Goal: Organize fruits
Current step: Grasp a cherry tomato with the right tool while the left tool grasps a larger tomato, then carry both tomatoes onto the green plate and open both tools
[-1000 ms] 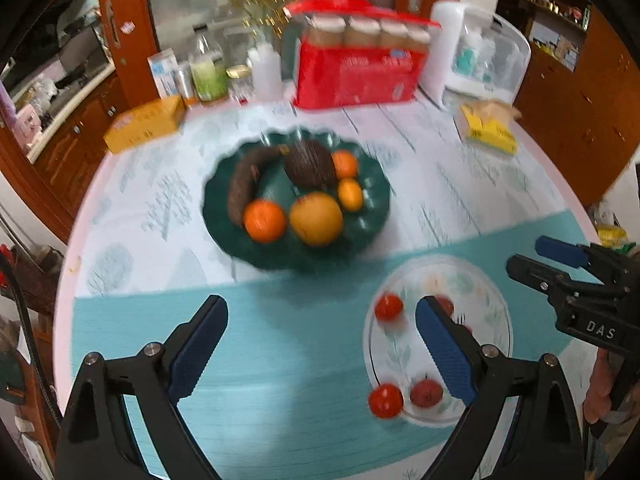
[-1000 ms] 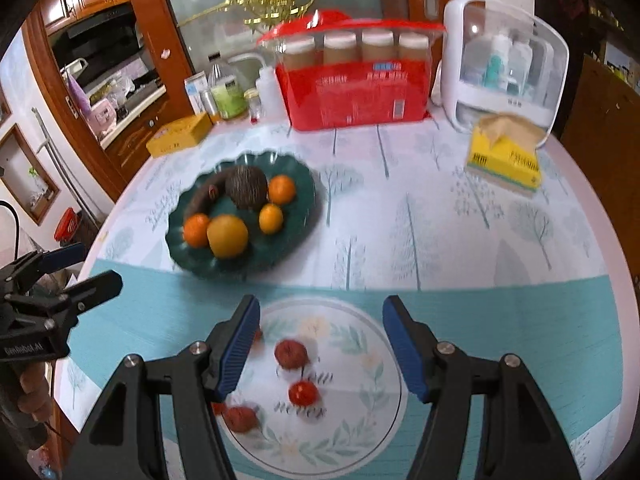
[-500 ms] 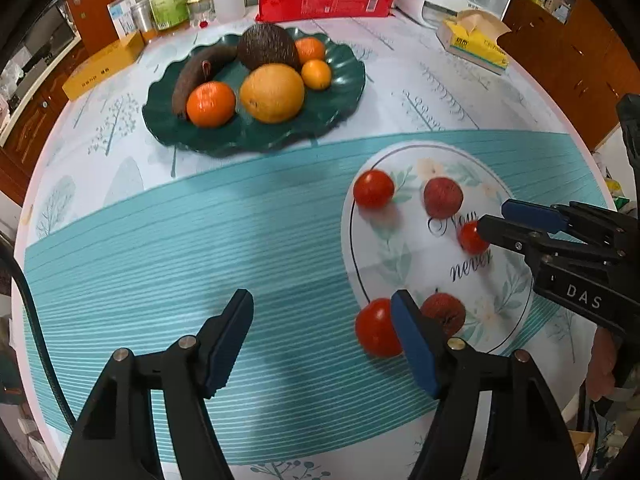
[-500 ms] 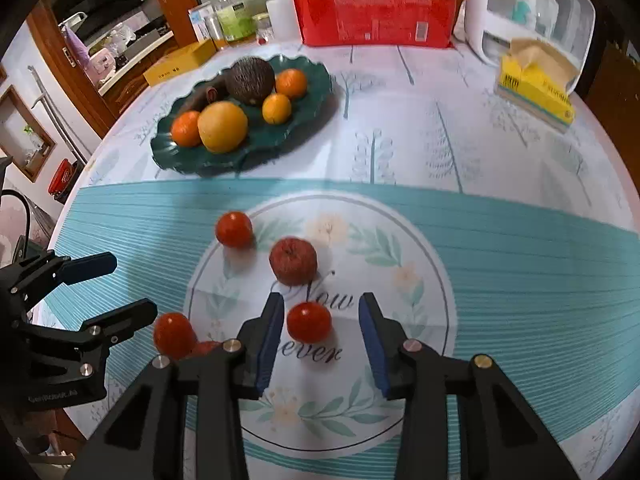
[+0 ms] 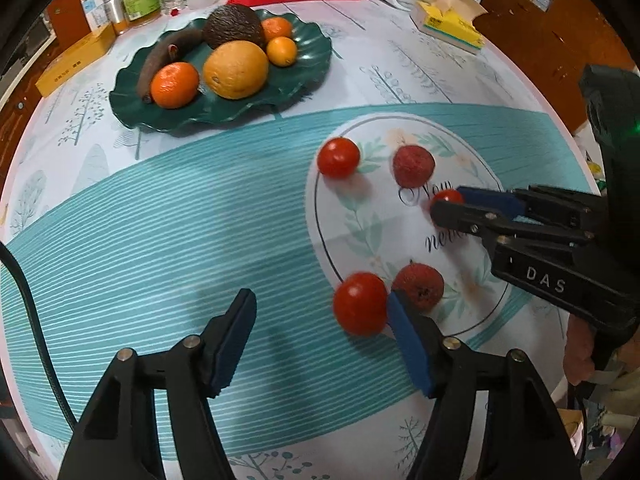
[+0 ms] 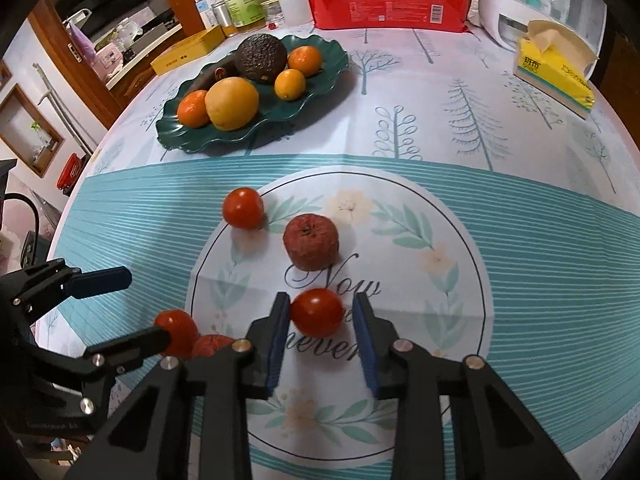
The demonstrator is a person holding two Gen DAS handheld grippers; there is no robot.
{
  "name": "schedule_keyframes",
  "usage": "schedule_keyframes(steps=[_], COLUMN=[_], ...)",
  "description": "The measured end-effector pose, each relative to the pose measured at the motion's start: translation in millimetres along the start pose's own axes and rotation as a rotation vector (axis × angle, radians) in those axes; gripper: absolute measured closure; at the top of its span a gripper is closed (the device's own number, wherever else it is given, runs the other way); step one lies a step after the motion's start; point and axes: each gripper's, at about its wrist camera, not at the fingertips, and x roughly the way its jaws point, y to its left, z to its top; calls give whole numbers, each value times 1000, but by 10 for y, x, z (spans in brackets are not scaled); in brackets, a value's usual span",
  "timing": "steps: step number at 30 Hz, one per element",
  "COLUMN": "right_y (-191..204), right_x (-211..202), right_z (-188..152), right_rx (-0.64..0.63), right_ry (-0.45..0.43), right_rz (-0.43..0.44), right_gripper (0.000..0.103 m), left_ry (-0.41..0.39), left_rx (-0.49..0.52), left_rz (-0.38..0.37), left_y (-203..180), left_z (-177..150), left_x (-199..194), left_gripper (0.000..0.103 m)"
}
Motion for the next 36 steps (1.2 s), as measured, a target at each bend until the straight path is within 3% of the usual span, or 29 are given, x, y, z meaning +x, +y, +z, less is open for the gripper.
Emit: schedule_keyframes(steps=[5, 11, 16, 26, 30, 36], right_y=[5, 15, 11, 8, 54, 147], right_x=[1, 1, 46, -1, -123, -427], right_z=[-9, -23, -50, -110, -89, 219], right_rx=[6, 1, 12, 23, 12, -21], right_ry=[-3, -6, -1, -6, -20, -59], right_rz=[3, 4, 5, 30, 42, 38], right_gripper=[76, 76, 75, 77, 77, 77], left_ry=[39, 28, 28, 7, -32, -139], left_rx=[-19, -35, -54, -96, -99, -70], left_rz=[-37, -48, -78, -91, -86, -20], left_y=[-3, -13, -49, -11, 8, 68], left_z=[-41, -50, -46, -56, 77, 440], left_x=[87, 106, 135, 75, -141, -673], left_gripper=[55, 59, 70, 73, 73, 73])
